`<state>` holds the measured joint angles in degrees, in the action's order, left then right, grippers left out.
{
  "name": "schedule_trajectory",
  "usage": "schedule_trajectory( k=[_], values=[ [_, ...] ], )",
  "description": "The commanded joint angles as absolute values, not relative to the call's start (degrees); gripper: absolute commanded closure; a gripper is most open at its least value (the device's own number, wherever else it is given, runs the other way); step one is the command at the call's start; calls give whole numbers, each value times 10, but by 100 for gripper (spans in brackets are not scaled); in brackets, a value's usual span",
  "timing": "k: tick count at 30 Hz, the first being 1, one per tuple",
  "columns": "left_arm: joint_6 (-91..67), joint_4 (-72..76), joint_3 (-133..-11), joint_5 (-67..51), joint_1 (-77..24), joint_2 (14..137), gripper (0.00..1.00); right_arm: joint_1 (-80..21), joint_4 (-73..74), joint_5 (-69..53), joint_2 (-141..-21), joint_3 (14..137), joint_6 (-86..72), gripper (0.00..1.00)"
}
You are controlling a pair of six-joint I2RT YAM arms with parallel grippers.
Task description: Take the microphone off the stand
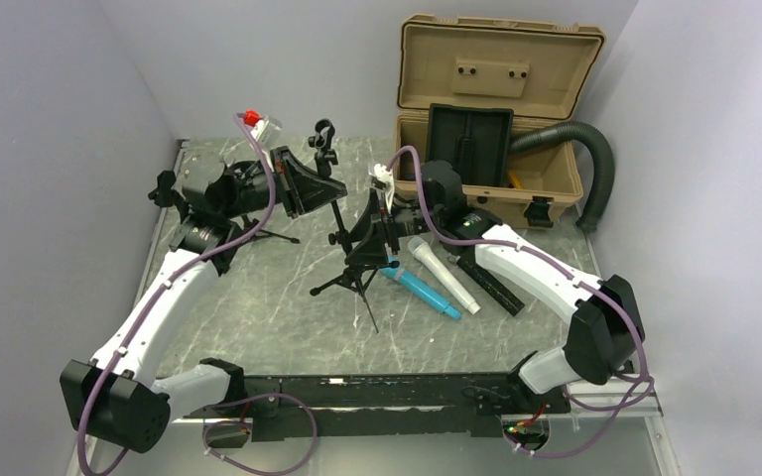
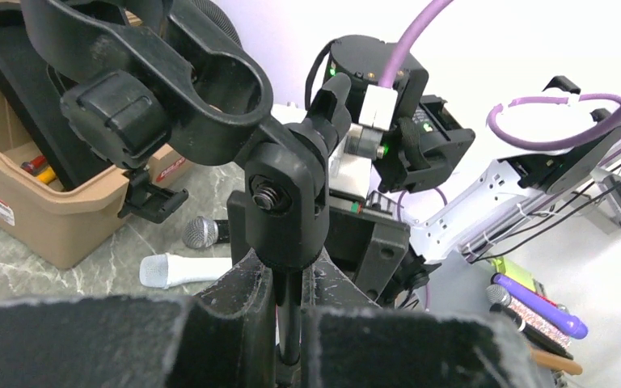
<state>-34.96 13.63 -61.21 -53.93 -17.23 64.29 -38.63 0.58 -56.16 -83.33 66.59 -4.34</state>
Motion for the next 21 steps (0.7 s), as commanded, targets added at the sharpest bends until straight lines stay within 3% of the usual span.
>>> schedule_trajectory(
  k=[1,8,13,16,19,20,21],
  values=[
    [-408,211,-636,-521,-174,647,100,-393,-39,-579,-842,657,-54,40],
    [-419,222,-636,-520,-174,648,100,-397,-42,-576,-850,652,-53,51],
    [-415,221,-626,-517,-174,643,100,-396,-42,-579,-852,650,-53,74],
    [-413,222,-619,-516,-174,641,100,-397,-39,-583,-851,652,-51,96],
    [-397,220,-613,-517,-174,639,100,-396,-34,-588,-845,656,-50,100],
    [-389,213,-612,-519,-174,638,97,-396,-33,-590,-843,655,-49,100],
    [-372,205,-613,-524,-174,637,84,-395,-36,-593,-837,654,-49,100]
  ],
)
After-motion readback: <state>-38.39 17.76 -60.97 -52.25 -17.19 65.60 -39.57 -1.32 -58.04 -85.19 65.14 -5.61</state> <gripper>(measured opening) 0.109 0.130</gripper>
